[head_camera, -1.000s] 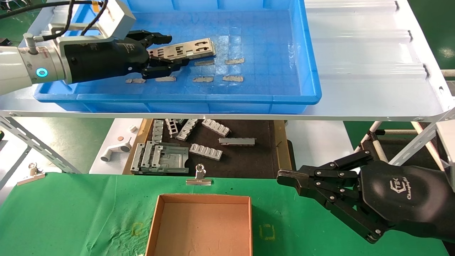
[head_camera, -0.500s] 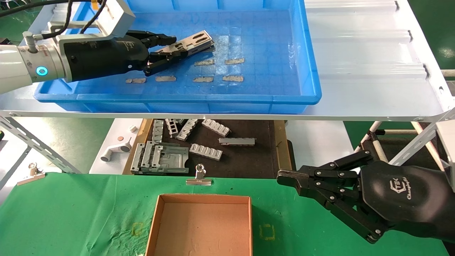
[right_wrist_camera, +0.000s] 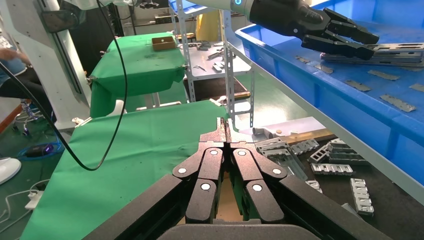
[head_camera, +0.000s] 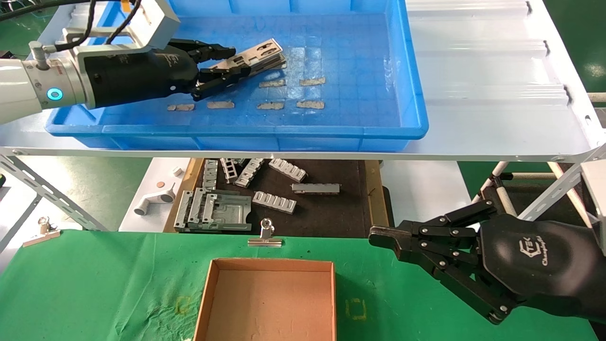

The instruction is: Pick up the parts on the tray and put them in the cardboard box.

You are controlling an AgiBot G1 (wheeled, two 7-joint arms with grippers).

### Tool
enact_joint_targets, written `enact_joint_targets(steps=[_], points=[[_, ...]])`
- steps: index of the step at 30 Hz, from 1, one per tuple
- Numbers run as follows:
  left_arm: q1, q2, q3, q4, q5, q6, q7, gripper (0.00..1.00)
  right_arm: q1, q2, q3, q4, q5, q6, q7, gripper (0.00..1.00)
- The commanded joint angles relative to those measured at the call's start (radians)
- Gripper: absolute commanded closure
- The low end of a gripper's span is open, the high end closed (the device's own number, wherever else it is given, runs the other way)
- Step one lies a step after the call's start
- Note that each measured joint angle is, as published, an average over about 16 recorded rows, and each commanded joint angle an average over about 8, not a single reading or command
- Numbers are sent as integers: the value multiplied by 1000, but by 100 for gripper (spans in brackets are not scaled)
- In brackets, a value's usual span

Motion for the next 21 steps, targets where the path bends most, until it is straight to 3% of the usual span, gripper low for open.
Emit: enact_joint_targets(steps=[1,21], points=[[1,1,1,0,1,1,2,100,0,0,0,0,0,0,0,100],[-29,-29,-12,-15,-18,70,35,100,0,0,0,0,0,0,0,100]])
